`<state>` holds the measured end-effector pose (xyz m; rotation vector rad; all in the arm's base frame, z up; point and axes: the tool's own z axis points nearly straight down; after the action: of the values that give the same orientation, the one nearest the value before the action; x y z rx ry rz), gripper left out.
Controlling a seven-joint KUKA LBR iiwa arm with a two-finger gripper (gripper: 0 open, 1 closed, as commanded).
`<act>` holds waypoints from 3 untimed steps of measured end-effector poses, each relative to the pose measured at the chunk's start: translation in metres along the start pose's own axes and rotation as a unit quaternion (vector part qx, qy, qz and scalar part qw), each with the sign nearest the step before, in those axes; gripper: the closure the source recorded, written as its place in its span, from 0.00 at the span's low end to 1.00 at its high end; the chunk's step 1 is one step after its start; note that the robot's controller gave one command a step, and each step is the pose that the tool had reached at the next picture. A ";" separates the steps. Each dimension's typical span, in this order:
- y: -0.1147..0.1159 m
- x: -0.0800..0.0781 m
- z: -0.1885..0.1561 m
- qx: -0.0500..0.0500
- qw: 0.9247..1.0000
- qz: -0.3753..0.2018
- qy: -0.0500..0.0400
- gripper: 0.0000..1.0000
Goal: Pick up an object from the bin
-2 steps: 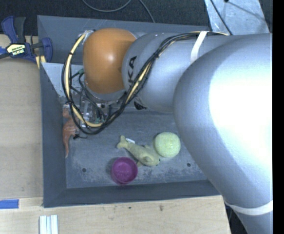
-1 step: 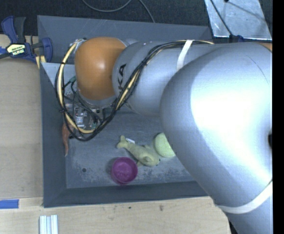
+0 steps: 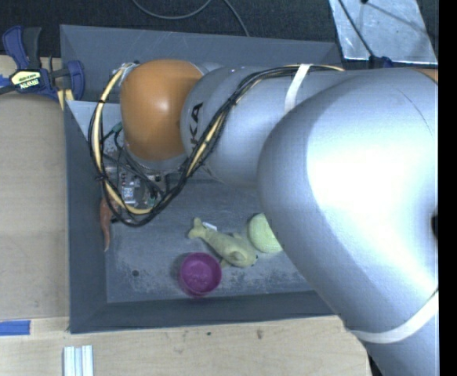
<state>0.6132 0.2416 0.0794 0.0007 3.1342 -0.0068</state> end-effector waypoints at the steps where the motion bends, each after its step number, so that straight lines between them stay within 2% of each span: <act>1: 0.000 0.000 -0.002 0.000 1.000 0.000 0.000 1.00; 3: -0.001 0.002 -0.011 -0.001 1.000 0.001 0.003 1.00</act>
Offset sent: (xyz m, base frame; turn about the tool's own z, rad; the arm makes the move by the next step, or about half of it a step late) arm -0.0001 -0.0001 0.0116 0.0000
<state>0.6114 0.2403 0.0899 0.0038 3.1403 -0.0043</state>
